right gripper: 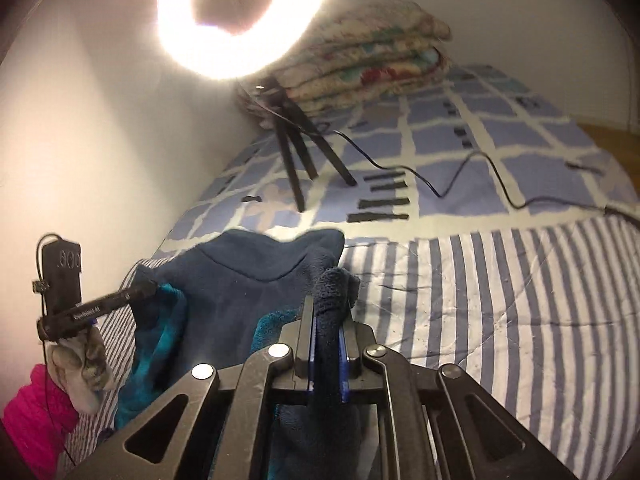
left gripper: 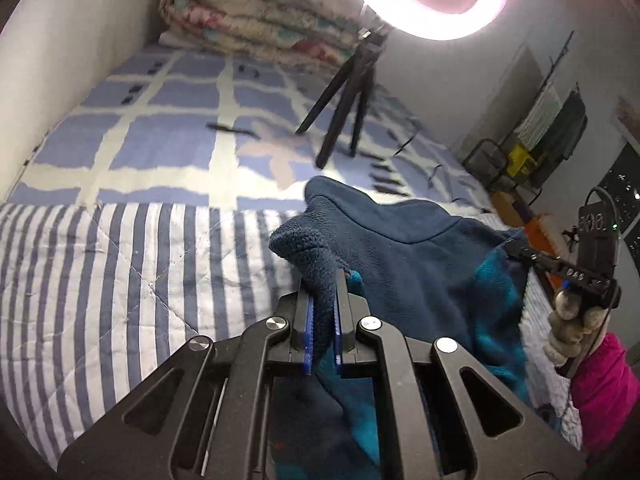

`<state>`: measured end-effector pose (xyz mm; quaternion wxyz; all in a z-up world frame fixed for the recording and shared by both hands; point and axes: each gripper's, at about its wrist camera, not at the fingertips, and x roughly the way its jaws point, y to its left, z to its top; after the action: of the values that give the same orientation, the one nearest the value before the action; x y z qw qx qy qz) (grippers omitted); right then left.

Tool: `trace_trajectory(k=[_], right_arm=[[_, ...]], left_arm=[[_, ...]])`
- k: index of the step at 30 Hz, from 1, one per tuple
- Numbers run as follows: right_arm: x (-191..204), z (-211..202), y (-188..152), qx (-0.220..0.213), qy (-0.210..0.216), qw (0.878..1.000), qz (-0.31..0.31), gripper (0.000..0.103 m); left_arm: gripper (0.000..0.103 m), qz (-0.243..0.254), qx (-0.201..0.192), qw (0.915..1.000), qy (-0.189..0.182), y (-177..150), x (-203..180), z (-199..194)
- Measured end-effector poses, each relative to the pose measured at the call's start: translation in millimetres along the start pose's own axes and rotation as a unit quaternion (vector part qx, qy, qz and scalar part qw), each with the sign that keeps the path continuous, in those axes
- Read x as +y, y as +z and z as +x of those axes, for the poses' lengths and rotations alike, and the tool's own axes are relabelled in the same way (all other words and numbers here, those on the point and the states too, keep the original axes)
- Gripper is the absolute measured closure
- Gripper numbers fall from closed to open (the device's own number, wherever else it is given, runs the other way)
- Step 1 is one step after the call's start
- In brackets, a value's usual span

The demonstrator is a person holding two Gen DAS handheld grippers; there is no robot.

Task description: Fold large clothes

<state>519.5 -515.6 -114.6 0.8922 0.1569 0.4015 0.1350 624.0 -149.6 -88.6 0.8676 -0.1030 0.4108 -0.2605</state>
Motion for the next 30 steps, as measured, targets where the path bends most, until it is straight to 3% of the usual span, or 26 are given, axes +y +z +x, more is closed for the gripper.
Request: trace_trajectory(k=[6, 12, 20, 30], right_arm=[[36.8, -50.7, -9.4, -0.014, 0.003, 0.999, -0.041, 0.097], [64.7, -108.0, -37.6, -0.015, 0.003, 0.998, -0.066, 0.097], [96.7, -173.1, -100.5, -0.001, 0.004, 0.997, -0.077, 0.097], [112.6, -203.7, -192.4, 0.047, -0.008, 0.996, -0.074, 0.097]], left_arm=[[0.099, 0.042, -0.030, 0.9986, -0.014, -7.1, -35.8, -59.2], [0.099, 0.068, -0.034, 0.9970, -0.017, -34.0, -62.1, -112.6], [0.099, 0.082, -0.023, 0.9964, -0.008, -94.0, -80.7, -171.3], [0.098, 0.111, 0.016, 0.9936, 0.014, -172.4, -96.0, -206.4]])
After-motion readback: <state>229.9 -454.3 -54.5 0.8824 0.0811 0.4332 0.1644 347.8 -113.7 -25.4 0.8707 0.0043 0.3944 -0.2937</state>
